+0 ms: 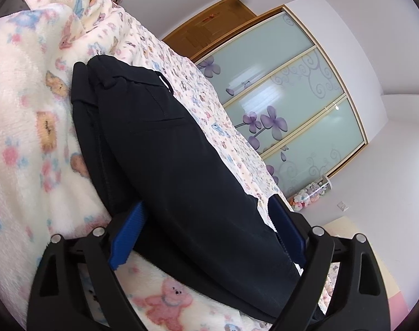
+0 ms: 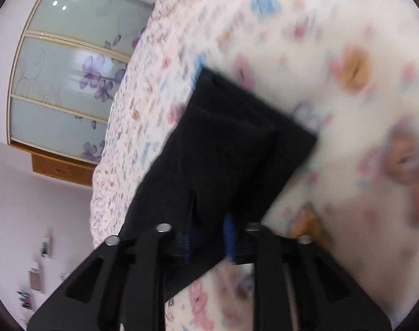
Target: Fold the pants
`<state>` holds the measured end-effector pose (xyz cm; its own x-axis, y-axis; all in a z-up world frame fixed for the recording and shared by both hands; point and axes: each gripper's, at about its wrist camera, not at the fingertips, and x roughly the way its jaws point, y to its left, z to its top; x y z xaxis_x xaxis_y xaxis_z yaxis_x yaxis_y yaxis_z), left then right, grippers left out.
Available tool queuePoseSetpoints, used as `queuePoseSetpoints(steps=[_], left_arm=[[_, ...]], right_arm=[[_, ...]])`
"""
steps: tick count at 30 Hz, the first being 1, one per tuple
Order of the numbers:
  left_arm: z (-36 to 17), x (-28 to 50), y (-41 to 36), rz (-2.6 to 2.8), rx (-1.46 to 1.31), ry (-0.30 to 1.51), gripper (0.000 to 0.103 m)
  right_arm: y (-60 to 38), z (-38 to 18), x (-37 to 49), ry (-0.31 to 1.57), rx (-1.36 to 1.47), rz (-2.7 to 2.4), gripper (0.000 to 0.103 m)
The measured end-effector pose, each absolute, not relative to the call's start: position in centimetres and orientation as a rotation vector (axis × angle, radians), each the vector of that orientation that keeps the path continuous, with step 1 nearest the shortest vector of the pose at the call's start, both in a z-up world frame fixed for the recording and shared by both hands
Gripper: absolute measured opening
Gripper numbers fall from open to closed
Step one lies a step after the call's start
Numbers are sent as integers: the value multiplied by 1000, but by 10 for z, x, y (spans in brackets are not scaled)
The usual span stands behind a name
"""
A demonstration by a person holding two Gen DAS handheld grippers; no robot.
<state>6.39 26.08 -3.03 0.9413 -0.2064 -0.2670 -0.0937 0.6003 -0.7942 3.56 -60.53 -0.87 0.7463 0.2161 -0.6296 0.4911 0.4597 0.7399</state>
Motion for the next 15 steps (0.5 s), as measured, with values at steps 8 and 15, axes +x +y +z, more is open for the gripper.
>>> queuePoseSetpoints(steps=[8, 15], left_arm=[[-30, 64, 261, -68, -930, 350, 89], [-30, 64, 261, -69, -929, 350, 89]], right_arm=[[-604, 18, 4, 665, 1136, -177, 59], [-605, -3, 25, 686, 1183, -286, 59]])
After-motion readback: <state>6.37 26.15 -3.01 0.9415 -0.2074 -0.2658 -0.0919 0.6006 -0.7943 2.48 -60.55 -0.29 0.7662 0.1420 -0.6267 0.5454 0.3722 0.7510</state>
